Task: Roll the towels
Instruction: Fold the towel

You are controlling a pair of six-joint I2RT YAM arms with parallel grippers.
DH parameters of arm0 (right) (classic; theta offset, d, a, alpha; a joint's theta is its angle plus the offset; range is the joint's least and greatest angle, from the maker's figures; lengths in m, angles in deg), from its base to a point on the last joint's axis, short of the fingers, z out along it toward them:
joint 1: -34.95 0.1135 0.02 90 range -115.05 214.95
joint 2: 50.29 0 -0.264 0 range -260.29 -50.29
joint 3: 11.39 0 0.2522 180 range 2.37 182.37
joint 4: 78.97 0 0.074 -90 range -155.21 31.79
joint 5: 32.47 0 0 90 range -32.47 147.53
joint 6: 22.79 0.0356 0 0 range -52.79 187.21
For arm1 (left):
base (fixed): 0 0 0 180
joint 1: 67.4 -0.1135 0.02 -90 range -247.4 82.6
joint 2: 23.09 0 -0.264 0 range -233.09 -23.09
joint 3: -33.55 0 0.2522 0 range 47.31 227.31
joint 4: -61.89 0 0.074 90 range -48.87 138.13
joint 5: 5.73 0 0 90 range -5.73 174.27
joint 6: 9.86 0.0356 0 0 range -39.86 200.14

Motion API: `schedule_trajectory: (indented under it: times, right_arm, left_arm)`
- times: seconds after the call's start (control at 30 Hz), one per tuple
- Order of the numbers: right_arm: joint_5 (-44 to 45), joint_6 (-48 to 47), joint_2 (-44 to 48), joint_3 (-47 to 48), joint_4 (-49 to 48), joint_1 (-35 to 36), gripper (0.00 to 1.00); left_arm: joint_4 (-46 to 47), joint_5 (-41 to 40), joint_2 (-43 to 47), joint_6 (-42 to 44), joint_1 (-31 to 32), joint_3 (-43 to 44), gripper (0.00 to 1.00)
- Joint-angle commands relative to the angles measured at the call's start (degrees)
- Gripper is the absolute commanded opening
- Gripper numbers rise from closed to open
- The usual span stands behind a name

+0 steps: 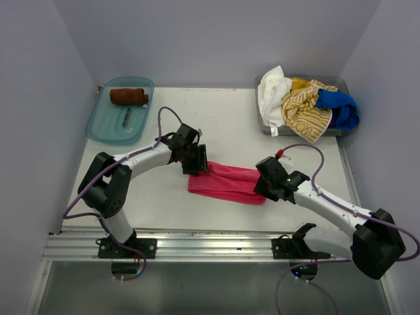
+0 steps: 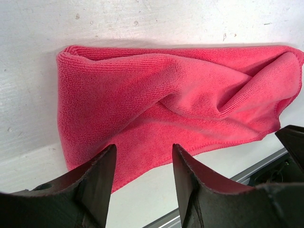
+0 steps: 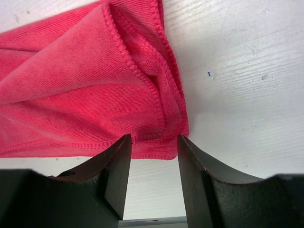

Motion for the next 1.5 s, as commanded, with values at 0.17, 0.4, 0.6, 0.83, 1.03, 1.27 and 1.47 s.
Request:
schedule_trajectory:
  times: [0.17, 0.4, 0.6, 0.83, 1.03, 1.27, 1.47]
  right_arm:
    - [-1.5, 0.7, -3.1, -1.9, -4.1, -2.3, 0.47]
    - [-2.0, 1.3, -4.5, -2.0, -5.2, -2.8, 0.36]
    - [-0.2, 1.9, -1.0, -2.4, -2.5, -2.7, 0.41]
    - [-1.3, 2.6, 1.3, -4.1, -1.9, -2.7, 0.49]
    - [-2.3, 3.3, -0.8, -4.8, -4.1, -2.6, 0.42]
    - [-1.6, 3.7, -1.6, -4.4, -4.9, -2.6, 0.35]
    - [-1.5, 3.9, -1.7, -4.1, -5.7, -2.7, 0.38]
  left_arm:
    - [1.1, 0.5, 1.2, 1.9, -0.7, -0.1, 0.54]
    - [1.0, 0.9, 1.0, 2.3, -0.9, -0.1, 0.53]
    - [-0.4, 1.1, 1.8, 3.2, -1.3, -0.3, 0.53]
    - [-2.3, 0.6, 6.2, 4.3, -1.3, -3.9, 0.54]
    - [-2.7, 0.3, 6.0, 4.5, -1.3, -6.2, 0.53]
    - [-4.9, -5.4, 8.1, 4.3, -1.4, -6.9, 0.63]
    - [-3.2, -6.4, 6.8, 4.1, -1.3, -9.1, 0.60]
